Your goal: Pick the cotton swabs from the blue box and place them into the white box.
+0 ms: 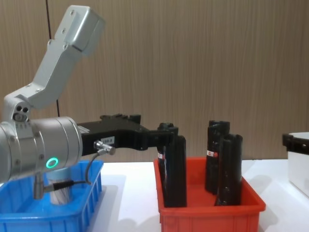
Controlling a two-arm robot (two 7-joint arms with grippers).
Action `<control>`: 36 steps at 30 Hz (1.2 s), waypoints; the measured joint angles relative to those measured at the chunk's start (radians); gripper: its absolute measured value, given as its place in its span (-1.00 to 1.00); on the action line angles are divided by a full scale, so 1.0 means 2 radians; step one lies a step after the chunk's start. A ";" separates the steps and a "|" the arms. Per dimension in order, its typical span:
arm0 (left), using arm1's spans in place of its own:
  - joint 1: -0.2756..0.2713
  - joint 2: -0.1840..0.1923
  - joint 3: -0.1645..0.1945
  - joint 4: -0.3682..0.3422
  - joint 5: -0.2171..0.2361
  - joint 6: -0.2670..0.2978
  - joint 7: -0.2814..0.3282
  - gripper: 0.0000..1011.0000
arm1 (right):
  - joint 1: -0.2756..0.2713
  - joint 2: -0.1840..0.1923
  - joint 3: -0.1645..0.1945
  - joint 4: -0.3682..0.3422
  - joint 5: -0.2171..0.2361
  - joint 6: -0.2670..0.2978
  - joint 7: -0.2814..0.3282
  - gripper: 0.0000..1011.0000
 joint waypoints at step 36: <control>0.055 0.010 0.024 -0.065 0.058 -0.045 0.186 0.99 | -0.079 -0.009 -0.011 -0.105 0.010 -0.017 -0.015 0.98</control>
